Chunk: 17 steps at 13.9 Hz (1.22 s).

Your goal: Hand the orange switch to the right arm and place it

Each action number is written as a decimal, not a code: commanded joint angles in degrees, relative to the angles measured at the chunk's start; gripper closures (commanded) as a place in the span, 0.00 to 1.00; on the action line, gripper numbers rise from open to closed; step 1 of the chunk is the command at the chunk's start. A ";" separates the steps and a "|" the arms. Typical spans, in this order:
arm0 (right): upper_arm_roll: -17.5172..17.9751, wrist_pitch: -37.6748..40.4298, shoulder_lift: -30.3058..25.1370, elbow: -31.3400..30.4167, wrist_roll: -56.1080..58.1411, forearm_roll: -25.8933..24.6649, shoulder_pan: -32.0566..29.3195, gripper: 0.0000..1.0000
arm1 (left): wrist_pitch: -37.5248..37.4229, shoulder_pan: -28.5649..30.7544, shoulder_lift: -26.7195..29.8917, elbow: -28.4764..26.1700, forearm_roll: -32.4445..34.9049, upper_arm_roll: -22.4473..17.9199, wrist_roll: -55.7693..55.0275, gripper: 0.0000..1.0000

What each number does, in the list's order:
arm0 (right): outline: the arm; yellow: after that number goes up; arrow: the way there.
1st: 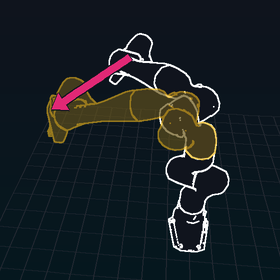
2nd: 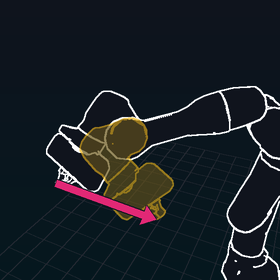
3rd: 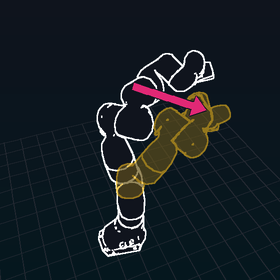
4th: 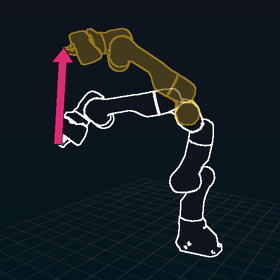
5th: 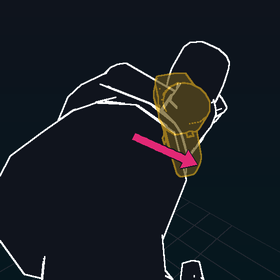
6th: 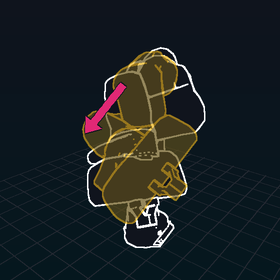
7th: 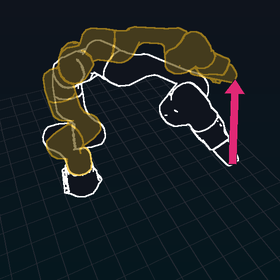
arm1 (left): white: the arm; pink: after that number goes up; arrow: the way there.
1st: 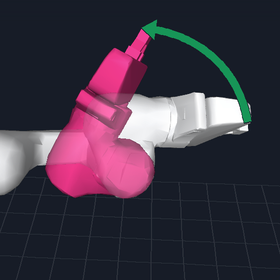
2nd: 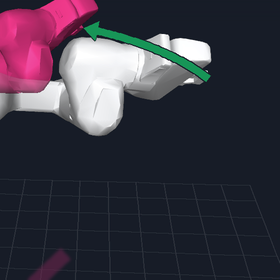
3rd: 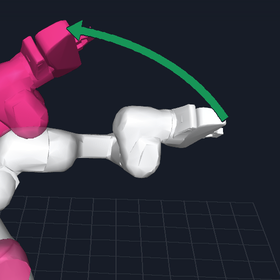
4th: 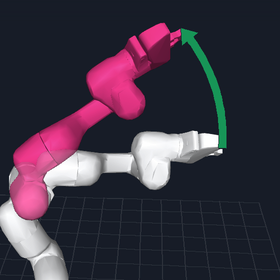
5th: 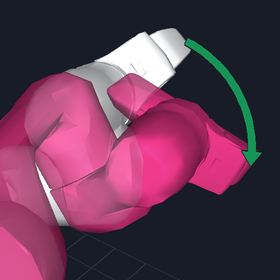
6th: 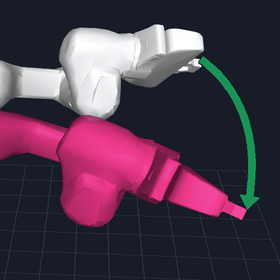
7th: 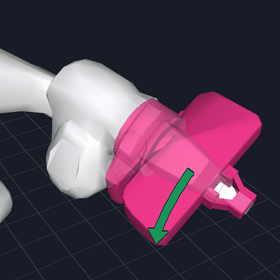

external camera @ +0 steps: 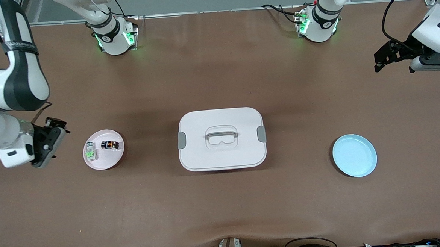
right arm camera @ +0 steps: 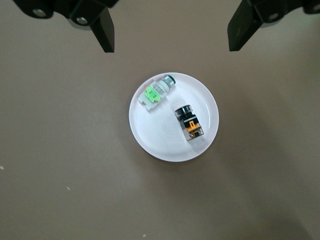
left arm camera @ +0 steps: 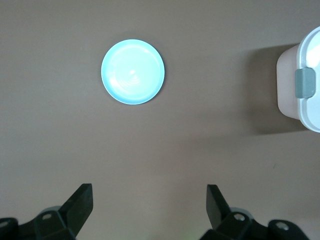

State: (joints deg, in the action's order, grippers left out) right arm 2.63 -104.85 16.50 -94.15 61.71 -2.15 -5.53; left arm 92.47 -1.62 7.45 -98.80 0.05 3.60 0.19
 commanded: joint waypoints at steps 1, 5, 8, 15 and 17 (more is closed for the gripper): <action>0.89 0.88 -2.61 -0.15 -5.69 0.83 -1.76 0.00 | -1.85 -0.49 0.37 1.60 -0.66 -0.09 -2.38 0.00; 0.80 7.27 -2.62 4.84 -10.89 0.83 -2.90 0.00 | -1.85 -0.49 -0.51 2.47 -0.49 -0.09 -2.48 0.00; 0.89 11.07 -2.61 9.32 -14.68 0.92 -5.10 0.00 | -1.85 -0.41 -1.04 2.65 -0.31 -0.09 -2.48 0.00; 1.50 20.11 -2.97 16.71 -30.41 0.48 -5.28 0.00 | -1.85 -0.32 -0.86 2.65 -0.22 -0.09 -2.48 0.00; 1.68 21.35 -3.31 17.42 -30.68 1.18 -5.37 0.00 | -1.85 -0.41 -0.77 2.65 -0.22 0.00 -2.48 0.00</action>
State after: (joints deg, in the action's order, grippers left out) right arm 3.60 -85.40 13.60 -78.04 32.84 -1.88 -10.38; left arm 91.85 -1.76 6.95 -97.51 0.05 3.63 -1.53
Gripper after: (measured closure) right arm 0.000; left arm 0.000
